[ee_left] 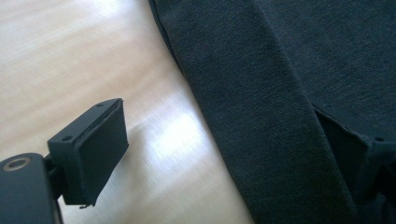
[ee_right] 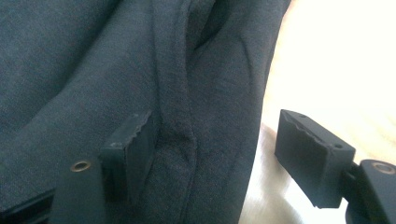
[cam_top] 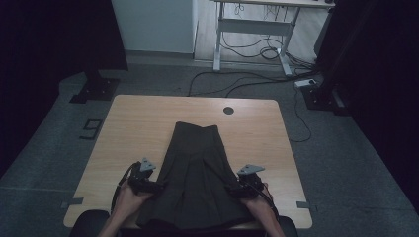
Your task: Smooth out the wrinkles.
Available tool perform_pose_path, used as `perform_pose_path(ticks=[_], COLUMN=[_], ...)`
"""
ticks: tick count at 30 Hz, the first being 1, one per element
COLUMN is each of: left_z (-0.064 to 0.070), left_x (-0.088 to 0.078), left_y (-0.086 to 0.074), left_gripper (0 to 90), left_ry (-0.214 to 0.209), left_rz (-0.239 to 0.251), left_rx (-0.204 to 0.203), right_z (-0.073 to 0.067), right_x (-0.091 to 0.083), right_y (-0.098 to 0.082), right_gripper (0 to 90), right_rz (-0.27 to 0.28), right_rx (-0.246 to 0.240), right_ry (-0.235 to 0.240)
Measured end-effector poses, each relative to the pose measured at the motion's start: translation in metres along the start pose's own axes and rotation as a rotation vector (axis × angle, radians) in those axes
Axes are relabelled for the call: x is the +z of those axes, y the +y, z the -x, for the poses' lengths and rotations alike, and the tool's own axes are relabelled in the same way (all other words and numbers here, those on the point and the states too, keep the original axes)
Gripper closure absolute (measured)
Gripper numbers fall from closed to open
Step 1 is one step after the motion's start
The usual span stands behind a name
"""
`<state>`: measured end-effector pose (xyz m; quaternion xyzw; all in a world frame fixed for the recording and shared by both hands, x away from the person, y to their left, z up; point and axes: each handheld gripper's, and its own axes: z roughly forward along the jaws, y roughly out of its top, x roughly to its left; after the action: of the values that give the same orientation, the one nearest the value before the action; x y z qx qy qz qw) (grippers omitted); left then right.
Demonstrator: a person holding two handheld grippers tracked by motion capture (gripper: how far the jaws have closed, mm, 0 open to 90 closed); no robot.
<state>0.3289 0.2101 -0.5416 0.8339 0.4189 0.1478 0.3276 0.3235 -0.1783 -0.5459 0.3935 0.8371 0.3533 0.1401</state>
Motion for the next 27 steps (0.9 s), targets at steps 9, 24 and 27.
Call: perform_pose_path(ticks=[9,24,27], left_z=[-0.006,-0.031,-0.034], left_x=[-0.002,0.009,0.014], left_y=[0.01,0.065,0.075], left_gripper=[9.6,9.9,11.2], left_ry=[-0.033,-0.032,-0.03], left_rz=[-0.011,0.036,0.04], left_rx=[0.038,0.046,0.043], right_z=[0.003,0.019,0.022], right_x=[-0.003,0.004,0.01], right_y=[0.009,0.061,0.069], right_gripper=[23.9,18.7,17.5], right_rz=[-0.034,0.046,0.046], right_rx=[-0.011,0.015,0.028], right_ry=[0.022,0.05,0.058])
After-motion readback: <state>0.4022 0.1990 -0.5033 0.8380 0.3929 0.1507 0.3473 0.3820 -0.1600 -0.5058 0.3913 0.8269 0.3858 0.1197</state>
